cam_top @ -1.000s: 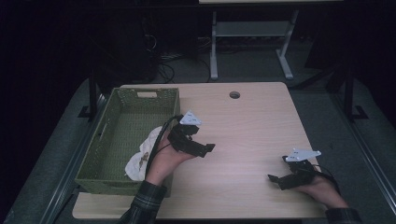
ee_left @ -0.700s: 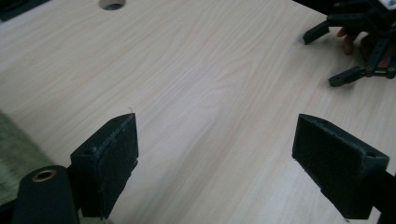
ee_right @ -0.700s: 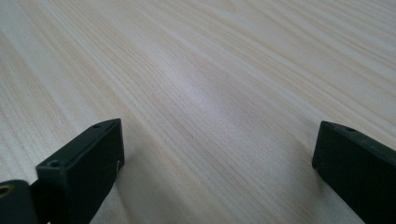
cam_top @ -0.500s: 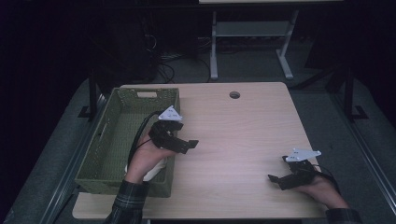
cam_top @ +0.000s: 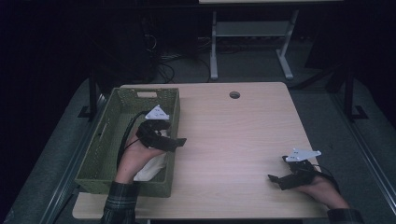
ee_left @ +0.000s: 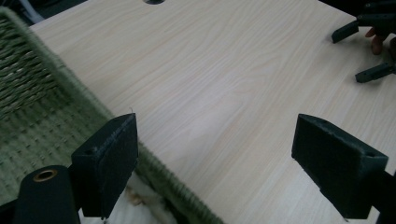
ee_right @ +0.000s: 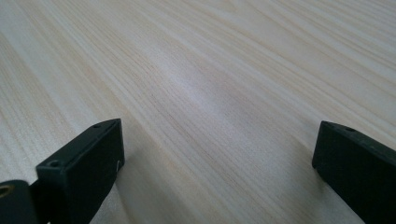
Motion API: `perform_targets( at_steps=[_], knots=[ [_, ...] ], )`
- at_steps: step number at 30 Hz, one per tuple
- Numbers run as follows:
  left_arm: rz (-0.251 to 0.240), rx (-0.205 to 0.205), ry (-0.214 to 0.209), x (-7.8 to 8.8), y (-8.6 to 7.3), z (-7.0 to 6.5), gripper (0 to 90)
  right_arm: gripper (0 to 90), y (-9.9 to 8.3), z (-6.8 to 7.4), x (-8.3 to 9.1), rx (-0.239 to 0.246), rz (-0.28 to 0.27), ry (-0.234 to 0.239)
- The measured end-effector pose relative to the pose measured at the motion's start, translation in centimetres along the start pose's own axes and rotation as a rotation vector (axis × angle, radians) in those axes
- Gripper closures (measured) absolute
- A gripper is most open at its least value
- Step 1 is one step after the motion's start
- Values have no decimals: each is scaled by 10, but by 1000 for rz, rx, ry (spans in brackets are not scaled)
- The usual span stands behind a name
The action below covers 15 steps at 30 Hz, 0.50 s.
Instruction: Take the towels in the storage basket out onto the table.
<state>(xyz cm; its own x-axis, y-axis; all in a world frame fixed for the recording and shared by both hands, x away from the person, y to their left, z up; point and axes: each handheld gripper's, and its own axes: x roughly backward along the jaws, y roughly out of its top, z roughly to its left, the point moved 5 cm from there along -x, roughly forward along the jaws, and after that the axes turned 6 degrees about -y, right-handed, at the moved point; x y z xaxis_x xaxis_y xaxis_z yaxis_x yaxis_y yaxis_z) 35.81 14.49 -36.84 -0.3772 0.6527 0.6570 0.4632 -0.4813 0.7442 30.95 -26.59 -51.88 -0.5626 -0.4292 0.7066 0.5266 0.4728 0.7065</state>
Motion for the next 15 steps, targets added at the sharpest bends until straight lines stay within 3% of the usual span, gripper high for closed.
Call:
perform_targets(
  at_steps=[15],
  knots=[
    [-8,81,99,30,-24,32,149,17,0,0,0,0,1,0]
  ],
)
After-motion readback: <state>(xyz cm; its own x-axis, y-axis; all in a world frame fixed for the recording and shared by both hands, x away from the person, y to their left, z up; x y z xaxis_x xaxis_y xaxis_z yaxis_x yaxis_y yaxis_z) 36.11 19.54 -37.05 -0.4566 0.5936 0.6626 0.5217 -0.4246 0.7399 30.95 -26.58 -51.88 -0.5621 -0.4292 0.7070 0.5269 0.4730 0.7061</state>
